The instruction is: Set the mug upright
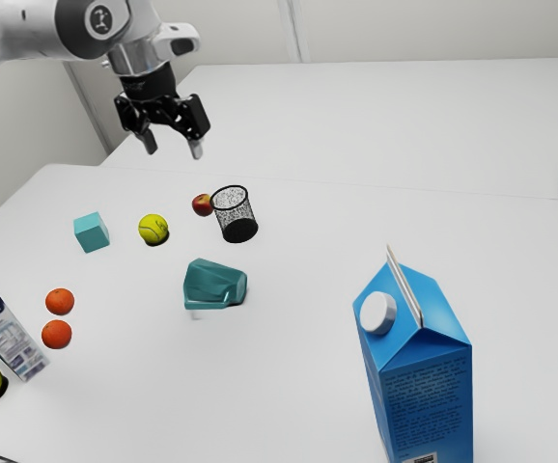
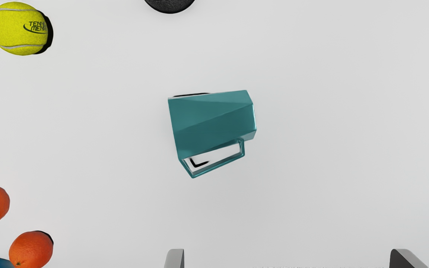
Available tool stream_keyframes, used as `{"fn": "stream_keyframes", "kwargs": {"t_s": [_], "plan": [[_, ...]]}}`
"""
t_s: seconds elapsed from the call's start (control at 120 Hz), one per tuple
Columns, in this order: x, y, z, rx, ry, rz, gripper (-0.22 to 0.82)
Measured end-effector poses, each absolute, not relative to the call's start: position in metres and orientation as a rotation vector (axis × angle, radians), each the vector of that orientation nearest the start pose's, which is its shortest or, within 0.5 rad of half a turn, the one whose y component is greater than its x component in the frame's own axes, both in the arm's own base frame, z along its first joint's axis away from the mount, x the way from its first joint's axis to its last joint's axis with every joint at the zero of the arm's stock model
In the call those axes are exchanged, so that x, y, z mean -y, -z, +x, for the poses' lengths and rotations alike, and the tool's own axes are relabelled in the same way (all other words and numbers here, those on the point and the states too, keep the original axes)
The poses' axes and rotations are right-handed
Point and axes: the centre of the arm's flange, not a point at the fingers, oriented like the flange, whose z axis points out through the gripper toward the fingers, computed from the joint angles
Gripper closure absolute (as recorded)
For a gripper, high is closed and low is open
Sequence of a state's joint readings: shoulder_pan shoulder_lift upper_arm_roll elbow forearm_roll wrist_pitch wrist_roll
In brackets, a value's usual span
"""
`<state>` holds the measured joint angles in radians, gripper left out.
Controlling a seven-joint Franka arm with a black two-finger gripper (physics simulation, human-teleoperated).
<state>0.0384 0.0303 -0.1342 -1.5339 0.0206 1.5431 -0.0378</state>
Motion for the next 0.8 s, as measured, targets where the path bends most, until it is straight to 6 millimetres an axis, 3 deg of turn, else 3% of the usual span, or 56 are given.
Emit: {"fn": "stream_keyframes", "kwargs": {"t_s": [0.225, 0.383, 0.442, 0.592, 0.8], "plan": [[0.063, -0.615, 0.556, -0.127, -0.06, -3.117, 0.0], [0.056, -0.592, 0.554, -0.104, -0.135, -3.177, 0.0], [0.048, -0.573, 0.555, -0.087, -0.177, -3.219, 0.0], [0.007, -0.53, 0.559, 0.019, -0.206, -3.342, 0.0], [-0.086, -0.464, 0.558, 0.258, -0.182, -3.503, 0.0]]}}
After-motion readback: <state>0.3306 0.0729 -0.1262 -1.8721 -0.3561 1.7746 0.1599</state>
